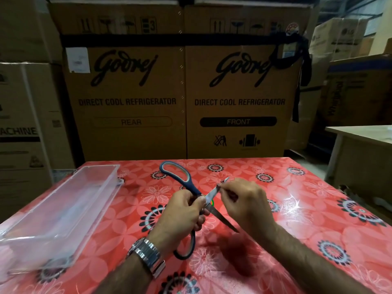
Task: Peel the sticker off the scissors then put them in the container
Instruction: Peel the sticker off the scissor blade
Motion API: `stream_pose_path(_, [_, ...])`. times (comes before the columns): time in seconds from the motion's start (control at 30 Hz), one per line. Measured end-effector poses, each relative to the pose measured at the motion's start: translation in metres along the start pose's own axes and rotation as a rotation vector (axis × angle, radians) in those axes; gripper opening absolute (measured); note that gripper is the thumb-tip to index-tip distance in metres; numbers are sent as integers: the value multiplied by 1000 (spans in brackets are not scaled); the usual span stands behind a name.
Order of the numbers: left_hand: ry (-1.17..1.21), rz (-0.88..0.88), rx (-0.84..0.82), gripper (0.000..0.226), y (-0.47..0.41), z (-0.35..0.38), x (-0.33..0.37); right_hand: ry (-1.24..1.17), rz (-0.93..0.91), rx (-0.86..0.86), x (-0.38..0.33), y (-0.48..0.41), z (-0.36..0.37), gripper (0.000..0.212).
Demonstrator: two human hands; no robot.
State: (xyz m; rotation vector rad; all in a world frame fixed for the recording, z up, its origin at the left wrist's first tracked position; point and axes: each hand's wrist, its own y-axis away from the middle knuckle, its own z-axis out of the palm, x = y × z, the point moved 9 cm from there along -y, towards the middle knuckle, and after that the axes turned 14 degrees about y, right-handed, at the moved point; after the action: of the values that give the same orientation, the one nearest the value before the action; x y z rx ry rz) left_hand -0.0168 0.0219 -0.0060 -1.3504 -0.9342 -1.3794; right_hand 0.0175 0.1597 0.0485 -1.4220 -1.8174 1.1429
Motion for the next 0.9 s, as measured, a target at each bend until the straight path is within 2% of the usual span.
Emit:
stream_pose_path(0.07, [-12,4,-4,19,0,1,1,-1,-23,-26,-10,5,-1,9])
stream_pose_path(0.17, [-9,16,-26,21,1,3,3,3,-176,-85,-39,22,-1,15])
stream_pose_path(0.33, [-6,6,-5,20,0,0,2,6,-28,22,-5,2,-4,7])
stream_pose_path(0.5, [10,19,-38,21,1,5,3,-18,-151,-81,-33,15,1,15])
stream_pose_path(0.63, [15,23,-18,20,0,1,3,-14,3,1,1,-3,1,8])
stream_pose_path(0.7, [11,14,-19,20,0,3,2,-33,-20,-4,-9,3,-3,8])
stream_pose_path(0.8, [16,17,-40,20,1,6,3,-51,-159,-62,-40,19,-6,17])
stream_pose_path(0.9, [16,26,-38,19,2,5,5,-11,-106,-17,-16,5,-5,10])
